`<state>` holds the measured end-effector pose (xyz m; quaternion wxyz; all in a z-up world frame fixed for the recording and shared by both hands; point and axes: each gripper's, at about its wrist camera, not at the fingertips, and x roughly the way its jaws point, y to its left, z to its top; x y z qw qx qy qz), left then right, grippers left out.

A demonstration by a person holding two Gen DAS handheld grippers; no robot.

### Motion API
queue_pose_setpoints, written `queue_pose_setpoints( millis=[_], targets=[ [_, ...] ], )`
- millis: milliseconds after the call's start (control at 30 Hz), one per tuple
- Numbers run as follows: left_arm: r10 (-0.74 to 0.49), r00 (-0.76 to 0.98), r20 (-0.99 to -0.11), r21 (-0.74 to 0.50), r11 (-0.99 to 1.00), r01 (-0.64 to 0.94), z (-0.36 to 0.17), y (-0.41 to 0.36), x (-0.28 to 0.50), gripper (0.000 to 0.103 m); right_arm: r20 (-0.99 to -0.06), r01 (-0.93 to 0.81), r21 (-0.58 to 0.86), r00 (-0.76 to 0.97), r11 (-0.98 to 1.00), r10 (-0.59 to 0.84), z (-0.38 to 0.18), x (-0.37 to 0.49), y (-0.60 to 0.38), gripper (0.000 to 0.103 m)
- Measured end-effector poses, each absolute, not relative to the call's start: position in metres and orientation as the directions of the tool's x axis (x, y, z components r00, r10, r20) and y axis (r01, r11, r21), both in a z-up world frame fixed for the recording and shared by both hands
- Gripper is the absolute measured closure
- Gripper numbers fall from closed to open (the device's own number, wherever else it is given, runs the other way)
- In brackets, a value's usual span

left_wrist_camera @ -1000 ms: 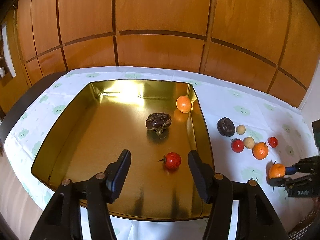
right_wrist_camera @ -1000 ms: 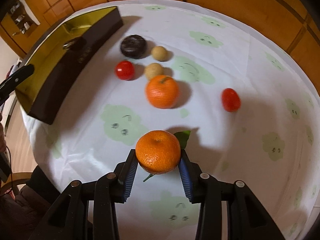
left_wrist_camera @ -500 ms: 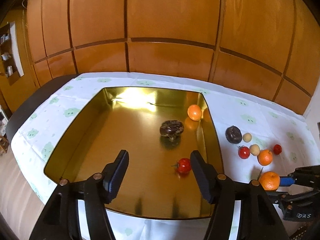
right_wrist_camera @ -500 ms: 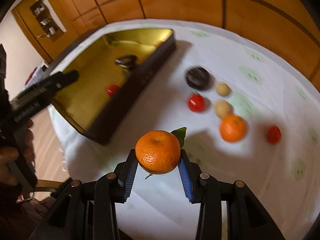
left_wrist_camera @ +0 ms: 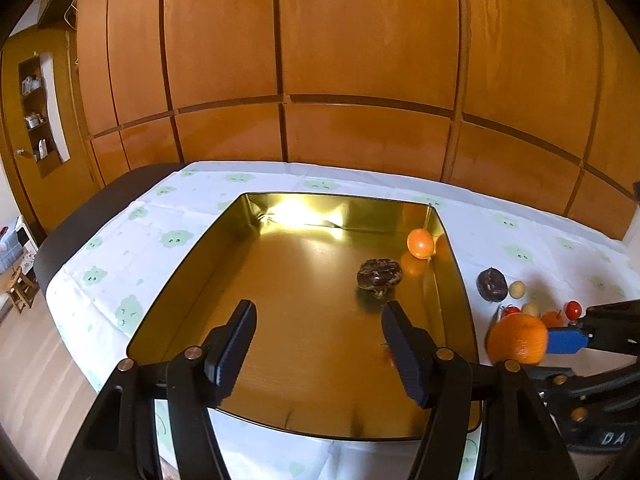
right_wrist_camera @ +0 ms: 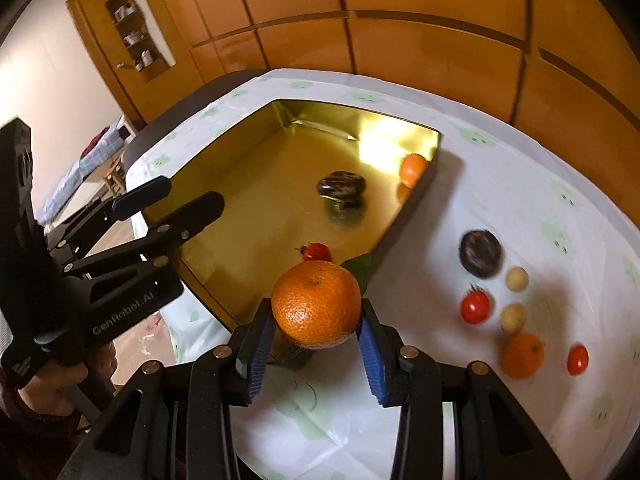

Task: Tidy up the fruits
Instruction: 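Carry the tangerine toward the gold tray with the right tool, then lower the tangerine into the gold tray and open the right tool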

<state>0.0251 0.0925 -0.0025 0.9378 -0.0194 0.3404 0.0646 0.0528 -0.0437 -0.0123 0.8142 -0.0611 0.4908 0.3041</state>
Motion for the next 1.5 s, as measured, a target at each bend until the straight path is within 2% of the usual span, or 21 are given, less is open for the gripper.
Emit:
queue_pose_setpoints(
  millis=[433,767,1133,1500],
  targets=[
    [0.122,0.747,-0.654,-0.004,0.986,-0.165,-0.01,0.105,0.026,0.037,-0.869,-0.589,0.132,0.318,0.797,0.379,-0.032,0.073,-0.005,0.061],
    [0.133,0.728,-0.673,-0.012,0.981,-0.191,-0.019,0.115,0.025,0.037,-0.86,-0.564,0.178,0.309,0.807,0.406,-0.039,0.076,-0.004,0.061],
    [0.13,0.733,-0.668,-0.012,0.983,-0.185,-0.017,0.115,0.024,0.037,-0.809,-0.51,0.226,0.376,0.83,0.451,-0.02,0.073,-0.029,0.06],
    [0.086,0.754,-0.651,-0.014,0.992,-0.125,-0.011,0.1,0.02,0.033,-0.798,-0.359,0.203,0.479,0.911,0.366,-0.011,0.077,-0.112,0.06]
  ],
)
